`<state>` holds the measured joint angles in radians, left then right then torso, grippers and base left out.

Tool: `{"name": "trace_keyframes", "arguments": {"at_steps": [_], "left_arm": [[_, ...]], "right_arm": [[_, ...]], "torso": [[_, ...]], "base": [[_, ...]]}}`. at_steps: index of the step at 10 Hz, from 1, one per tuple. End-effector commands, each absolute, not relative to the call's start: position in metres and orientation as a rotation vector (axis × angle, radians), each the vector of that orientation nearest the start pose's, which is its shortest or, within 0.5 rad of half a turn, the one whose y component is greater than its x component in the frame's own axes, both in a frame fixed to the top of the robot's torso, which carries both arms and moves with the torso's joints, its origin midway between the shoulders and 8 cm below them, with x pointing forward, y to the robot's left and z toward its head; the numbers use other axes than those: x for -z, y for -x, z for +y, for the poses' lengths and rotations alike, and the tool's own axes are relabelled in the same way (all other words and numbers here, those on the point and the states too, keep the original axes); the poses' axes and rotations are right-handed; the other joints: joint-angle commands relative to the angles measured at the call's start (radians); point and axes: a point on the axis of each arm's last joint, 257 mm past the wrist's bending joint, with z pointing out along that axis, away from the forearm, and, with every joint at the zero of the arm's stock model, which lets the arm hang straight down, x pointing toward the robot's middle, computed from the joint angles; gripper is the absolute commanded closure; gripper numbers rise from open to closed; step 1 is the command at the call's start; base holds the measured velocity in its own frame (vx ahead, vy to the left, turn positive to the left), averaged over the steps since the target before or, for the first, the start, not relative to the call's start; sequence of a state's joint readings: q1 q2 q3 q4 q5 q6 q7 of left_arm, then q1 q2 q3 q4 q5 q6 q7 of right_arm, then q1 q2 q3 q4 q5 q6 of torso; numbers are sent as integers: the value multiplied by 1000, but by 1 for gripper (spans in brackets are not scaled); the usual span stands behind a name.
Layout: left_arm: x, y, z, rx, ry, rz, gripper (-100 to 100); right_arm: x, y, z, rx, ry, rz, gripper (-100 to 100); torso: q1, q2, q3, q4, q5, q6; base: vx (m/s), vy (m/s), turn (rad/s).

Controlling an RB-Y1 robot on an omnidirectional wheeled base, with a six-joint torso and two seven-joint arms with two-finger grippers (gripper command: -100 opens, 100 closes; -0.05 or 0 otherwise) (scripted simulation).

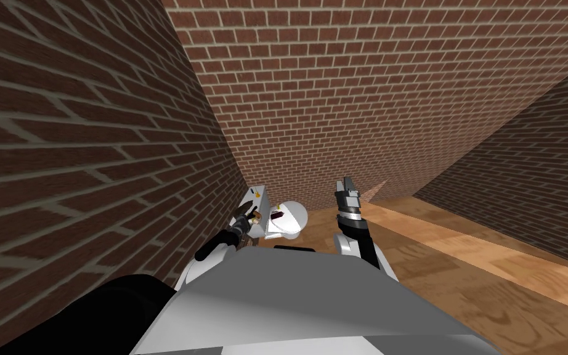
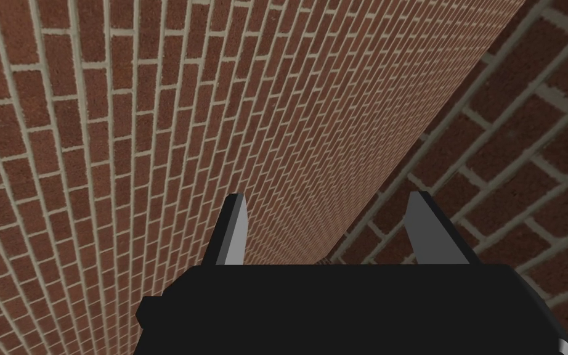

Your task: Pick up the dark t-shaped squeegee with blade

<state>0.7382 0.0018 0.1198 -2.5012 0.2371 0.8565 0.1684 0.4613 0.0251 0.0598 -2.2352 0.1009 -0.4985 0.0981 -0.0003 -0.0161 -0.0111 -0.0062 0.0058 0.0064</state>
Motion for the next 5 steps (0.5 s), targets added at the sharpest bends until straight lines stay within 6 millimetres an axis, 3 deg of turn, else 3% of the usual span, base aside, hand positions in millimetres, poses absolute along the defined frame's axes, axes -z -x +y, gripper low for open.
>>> {"name": "trace_keyframes", "arguments": {"at_steps": [1,2,3,5], "left_arm": [[264,-298,331,877,1980,1214,-100],[263,-298,330,879,1982,1212,0],[265,-306,332,893,1967,1200,-100],[265,-307,333,893,1967,1199,-100]], "right_arm": [[-17,-360,-246,-1221,-586,684,0],[-17,-360,-246,-1221,-586,684,0],[-17,-360,-246,-1221,-586,684,0],[-17,-360,-246,-1221,-586,684,0]], "torso": [[0,0,0,0,0,0],[0,2,1,0,0,0],[-1,3,2,1,0,0],[0,4,2,1,0,0]], "base": [[17,7,0],[0,0,0],[-3,12,23],[-3,11,9]]}}
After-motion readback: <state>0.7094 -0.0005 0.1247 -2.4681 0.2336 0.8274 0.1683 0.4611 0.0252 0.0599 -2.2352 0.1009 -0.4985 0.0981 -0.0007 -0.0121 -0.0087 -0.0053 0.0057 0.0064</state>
